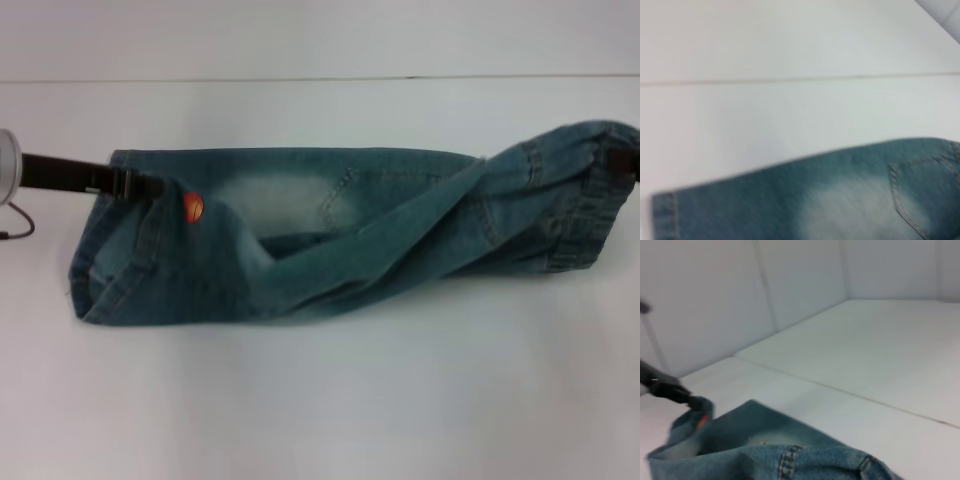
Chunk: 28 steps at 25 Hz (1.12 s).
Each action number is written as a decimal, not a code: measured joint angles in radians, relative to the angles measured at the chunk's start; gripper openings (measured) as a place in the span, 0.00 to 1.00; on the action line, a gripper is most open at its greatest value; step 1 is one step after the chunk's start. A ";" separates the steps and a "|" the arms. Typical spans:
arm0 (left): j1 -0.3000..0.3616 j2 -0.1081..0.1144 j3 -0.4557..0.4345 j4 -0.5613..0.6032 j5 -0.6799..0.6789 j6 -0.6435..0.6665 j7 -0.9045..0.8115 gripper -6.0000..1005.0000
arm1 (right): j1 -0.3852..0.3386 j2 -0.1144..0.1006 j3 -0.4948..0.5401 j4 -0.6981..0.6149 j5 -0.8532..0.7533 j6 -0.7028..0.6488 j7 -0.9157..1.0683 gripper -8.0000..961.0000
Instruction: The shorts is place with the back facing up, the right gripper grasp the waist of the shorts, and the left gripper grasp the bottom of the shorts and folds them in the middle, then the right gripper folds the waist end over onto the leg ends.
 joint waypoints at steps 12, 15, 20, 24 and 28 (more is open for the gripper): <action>-0.017 -0.002 0.004 -0.013 0.004 -0.150 -0.020 0.00 | 0.049 0.000 -0.027 0.032 -0.007 0.207 0.024 0.06; -0.018 0.002 0.004 -0.034 0.006 -0.175 -0.021 0.00 | 0.059 -0.005 -0.045 0.061 -0.007 0.267 0.033 0.06; -0.020 0.011 0.011 -0.061 0.007 -0.210 -0.021 0.00 | 0.064 -0.014 -0.076 0.103 -0.008 0.348 0.032 0.06; -0.023 0.011 0.017 -0.068 0.007 -0.236 -0.019 0.00 | 0.065 -0.015 -0.086 0.114 -0.007 0.391 0.019 0.06; -0.028 0.007 0.021 -0.068 0.007 -0.253 -0.014 0.00 | 0.065 -0.015 -0.091 0.118 -0.003 0.409 0.008 0.06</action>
